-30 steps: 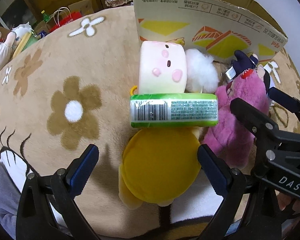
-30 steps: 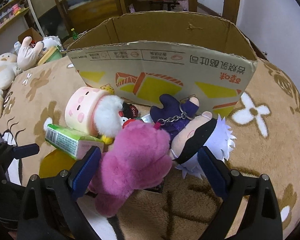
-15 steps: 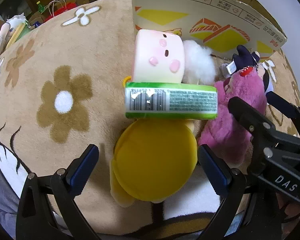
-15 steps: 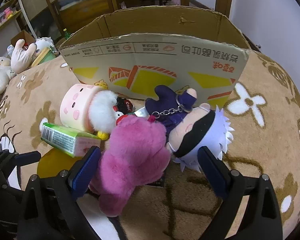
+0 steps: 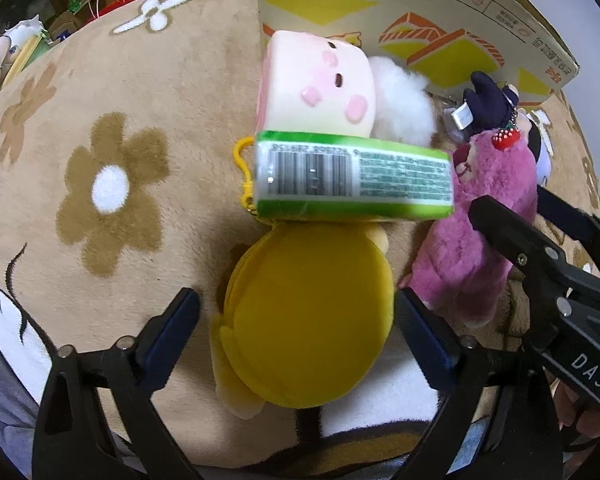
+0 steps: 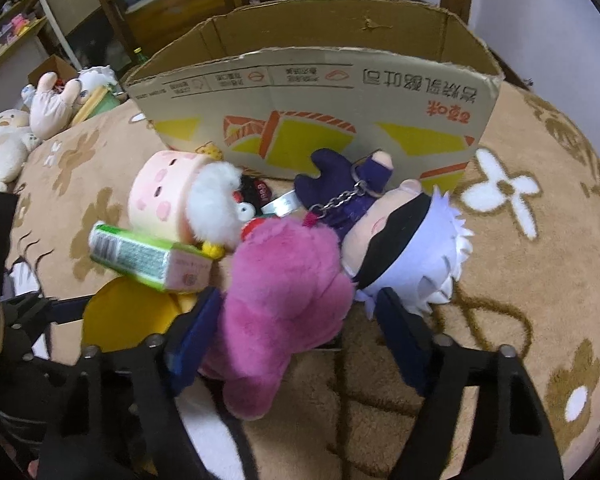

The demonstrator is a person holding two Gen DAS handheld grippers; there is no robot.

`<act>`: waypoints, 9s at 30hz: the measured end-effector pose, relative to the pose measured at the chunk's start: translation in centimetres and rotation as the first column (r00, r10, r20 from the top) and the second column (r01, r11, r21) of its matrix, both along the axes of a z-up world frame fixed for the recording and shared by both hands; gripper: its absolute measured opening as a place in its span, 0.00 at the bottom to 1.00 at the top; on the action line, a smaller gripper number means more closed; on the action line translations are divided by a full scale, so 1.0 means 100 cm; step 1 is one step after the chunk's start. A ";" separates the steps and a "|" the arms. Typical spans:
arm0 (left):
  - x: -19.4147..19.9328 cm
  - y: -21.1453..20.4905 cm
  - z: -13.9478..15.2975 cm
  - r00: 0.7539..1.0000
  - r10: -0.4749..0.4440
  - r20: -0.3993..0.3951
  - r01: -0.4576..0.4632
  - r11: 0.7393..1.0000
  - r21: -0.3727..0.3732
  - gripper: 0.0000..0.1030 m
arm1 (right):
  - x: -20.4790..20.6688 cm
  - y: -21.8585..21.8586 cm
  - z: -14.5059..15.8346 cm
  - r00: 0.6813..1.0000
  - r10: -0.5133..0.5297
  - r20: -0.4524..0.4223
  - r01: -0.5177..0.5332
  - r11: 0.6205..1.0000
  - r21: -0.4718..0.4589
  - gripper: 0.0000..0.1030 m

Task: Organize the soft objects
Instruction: 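Lower the right tool onto the pink bear while the left tool lowers onto the yellow pouch, then lift the pink bear with the right tool while the left tool lifts the yellow pouch, then drop the pink bear into the box while the left tool drops the yellow pouch in, then move both tools back over the remaining toys beside the box, then grasp the white-haired doll with the right tool while the left tool grasps the green snack box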

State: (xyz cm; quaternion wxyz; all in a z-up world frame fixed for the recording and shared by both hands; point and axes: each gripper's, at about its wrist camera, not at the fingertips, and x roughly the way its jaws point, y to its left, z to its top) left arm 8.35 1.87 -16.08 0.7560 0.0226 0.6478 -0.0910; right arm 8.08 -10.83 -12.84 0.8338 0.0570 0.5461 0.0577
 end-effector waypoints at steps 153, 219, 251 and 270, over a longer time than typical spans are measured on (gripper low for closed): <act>0.032 -0.019 0.118 0.773 -0.052 0.632 -0.006 0.996 0.089 0.94 | 0.001 -0.085 0.114 0.828 -0.181 0.531 0.137 0.983 0.122 0.99; 0.007 -0.023 0.056 0.945 -0.038 0.324 0.008 0.996 0.091 0.94 | 0.001 -0.056 0.049 0.937 -0.117 0.328 0.120 0.993 0.014 1.00; 0.032 -0.030 0.020 0.981 -0.016 0.194 0.008 0.999 0.041 0.94 | 0.032 -0.067 -0.008 0.977 -0.172 0.122 0.157 0.980 0.124 1.00; 0.051 -0.001 0.004 0.992 0.042 0.118 -0.041 0.999 -0.009 0.94 | 0.028 -0.072 -0.021 0.977 -0.199 0.078 0.182 0.967 0.180 1.00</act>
